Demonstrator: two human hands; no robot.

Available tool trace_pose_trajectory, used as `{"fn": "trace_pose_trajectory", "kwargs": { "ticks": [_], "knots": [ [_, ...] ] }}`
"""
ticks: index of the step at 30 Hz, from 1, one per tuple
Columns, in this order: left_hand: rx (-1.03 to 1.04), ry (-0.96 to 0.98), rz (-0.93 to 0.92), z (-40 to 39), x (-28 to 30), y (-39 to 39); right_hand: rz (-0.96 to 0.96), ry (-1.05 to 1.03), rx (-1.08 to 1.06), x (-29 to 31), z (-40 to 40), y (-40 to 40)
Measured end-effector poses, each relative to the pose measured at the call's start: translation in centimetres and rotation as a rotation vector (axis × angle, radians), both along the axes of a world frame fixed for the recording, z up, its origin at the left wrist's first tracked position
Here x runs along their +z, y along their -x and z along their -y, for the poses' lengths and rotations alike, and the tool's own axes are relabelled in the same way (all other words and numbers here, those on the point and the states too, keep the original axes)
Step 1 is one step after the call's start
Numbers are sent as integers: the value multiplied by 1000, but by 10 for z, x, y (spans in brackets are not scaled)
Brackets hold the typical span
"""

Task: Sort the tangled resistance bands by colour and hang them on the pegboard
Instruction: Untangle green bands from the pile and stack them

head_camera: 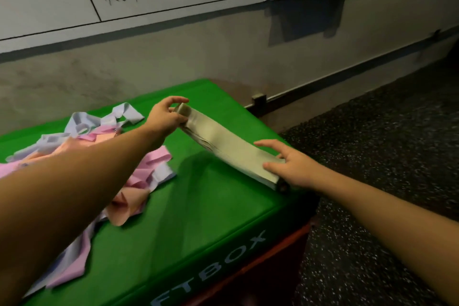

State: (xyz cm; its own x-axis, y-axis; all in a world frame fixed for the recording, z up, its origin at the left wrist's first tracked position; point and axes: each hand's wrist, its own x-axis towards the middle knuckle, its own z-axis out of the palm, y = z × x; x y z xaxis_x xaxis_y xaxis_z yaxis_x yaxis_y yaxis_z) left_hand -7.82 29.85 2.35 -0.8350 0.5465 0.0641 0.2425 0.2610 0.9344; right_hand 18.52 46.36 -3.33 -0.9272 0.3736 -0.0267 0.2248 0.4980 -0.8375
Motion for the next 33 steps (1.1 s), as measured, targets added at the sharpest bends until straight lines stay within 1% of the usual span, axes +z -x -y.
{"fn": "trace_pose_trajectory", "kwargs": {
  "ticks": [2,4,10,16,18,21,23,25,28,30,33],
  "knots": [
    [1,37,-39,-33,-2,16,-8,89,-37,-1,-7,9],
    [11,47,-58,-63,-4,33,-21,118,-72,-4,-18,22],
    [52,42,-62,-133,-18,83,-5,82,-110,-8,-48,69],
    [92,57,47,-172,-46,116,92,14,-124,-22,-65,97],
    [87,86,68,-178,-61,121,118,-27,-123,-24,-66,99],
    [92,97,87,-182,-80,124,138,-224,-153,-26,-66,95],
    [98,105,94,-183,-84,124,117,-210,-157,-27,-68,93],
    [84,124,89,-181,-83,123,106,-179,-153,-27,-69,93],
    [46,143,96,-173,-73,118,107,-206,-167,-21,-67,92],
    [33,142,68,-161,-64,111,87,-299,-196,-10,-62,89],
    [34,161,-42,-137,-51,99,12,-431,-229,9,-51,83]
  ]
}}
